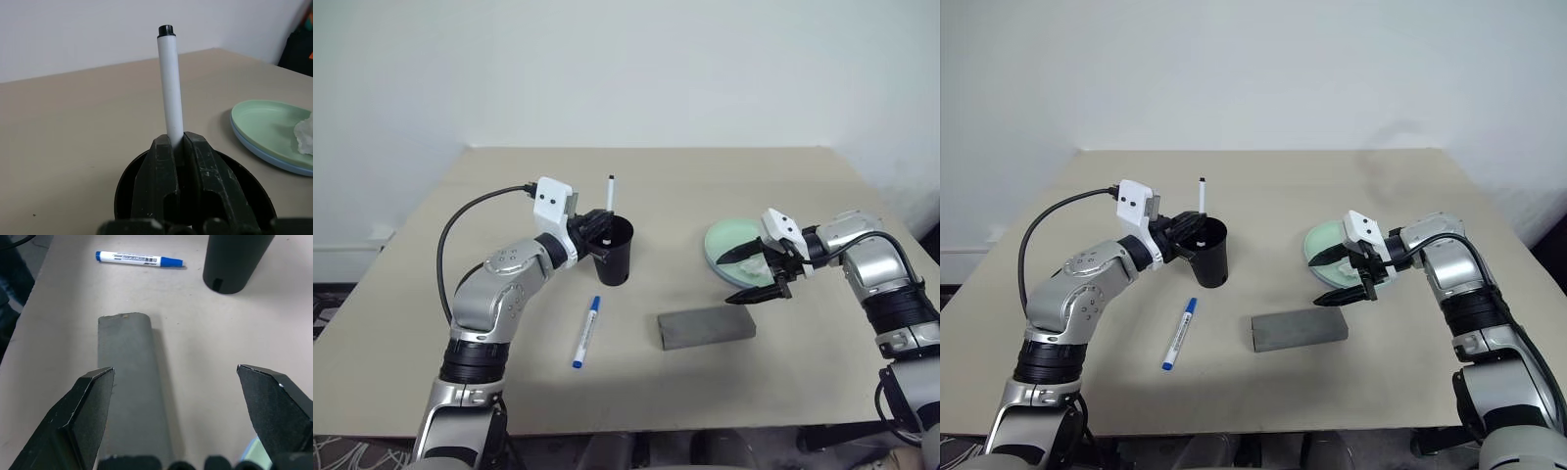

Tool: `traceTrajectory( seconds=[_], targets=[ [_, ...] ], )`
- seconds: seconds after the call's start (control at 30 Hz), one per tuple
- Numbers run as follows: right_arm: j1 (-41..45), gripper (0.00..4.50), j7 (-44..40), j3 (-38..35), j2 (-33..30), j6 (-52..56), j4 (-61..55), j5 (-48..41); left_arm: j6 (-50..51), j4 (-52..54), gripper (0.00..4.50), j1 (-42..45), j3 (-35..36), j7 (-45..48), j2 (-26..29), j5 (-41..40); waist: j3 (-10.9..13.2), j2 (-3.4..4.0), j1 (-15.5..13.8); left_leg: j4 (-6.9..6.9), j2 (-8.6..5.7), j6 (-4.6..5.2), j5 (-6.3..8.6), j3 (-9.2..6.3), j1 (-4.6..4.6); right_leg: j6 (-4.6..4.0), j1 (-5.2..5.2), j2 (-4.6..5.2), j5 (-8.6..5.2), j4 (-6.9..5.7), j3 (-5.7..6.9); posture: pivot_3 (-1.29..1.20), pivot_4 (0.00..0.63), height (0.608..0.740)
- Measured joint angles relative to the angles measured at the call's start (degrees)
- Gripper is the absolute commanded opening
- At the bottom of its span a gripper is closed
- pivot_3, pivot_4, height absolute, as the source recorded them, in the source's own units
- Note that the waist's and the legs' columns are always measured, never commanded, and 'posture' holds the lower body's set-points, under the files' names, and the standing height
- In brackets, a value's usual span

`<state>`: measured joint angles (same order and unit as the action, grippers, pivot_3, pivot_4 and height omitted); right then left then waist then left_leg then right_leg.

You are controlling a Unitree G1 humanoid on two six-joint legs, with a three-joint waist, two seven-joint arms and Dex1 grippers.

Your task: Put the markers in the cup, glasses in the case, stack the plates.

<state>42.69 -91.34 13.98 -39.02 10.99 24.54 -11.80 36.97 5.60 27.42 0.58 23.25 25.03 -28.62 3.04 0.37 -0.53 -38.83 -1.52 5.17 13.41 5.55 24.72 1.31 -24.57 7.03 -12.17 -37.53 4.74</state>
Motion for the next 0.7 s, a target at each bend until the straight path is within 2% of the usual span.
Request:
traceTrajectory(
  seconds=[0.17, 0.3, 0.57, 0.7],
  targets=[
    [0.8, 4.35, 0.2, -1.2, 0.0, -0.1, 1.8, 0.0, 0.0, 0.0, 0.04, 0.0, 0.0, 1.1, -0.2, 1.2, 0.0, 0.0, 0.0, 0.0, 0.0, 0.05, 0.03, 0.0, 0.0, 0.0, 0.01, 0.0, 0.0, 0.04, 0.02, 0.0, 0.0, 0.7],
    [1.4, 4.35, 0.2, -1.5, 0.0, -0.2, 2.2, 0.0, 0.1, -0.1, 1.14, -0.6, 0.0, 1.9, -0.1, 2.4, 0.0, 0.0, 0.0, 0.0, 0.0, 0.06, 0.04, 0.0, 0.0, 0.0, 0.0, 0.0, 0.0, 0.03, 0.02, 0.0, 0.0, 0.7],
    [1.8, 4.35, 0.3, -1.6, 0.2, -0.6, 3.4, 0.0, 1.9, 0.0, 3.94, -0.6, 0.5, 3.0, -0.1, 2.9, 0.0, 0.0, 0.0, 0.0, 0.01, 0.1, 0.06, 0.0, 0.0, 0.01, 0.01, 0.0, 0.0, 0.04, 0.03, 0.0, 0.0, 0.7],
    [1.8, 4.35, 0.3, -1.6, 0.7, -0.8, 3.5, 0.0, 4.9, 2.3, 3.94, -0.5, 1.2, 3.0, 0.7, 2.6, 0.0, 0.0, 0.0, 0.01, 0.02, 0.08, 0.05, -0.01, 0.0, 0.01, 0.0, -0.01, 0.0, 0.04, 0.03, 0.0, 0.0, 0.7]
  ],
)
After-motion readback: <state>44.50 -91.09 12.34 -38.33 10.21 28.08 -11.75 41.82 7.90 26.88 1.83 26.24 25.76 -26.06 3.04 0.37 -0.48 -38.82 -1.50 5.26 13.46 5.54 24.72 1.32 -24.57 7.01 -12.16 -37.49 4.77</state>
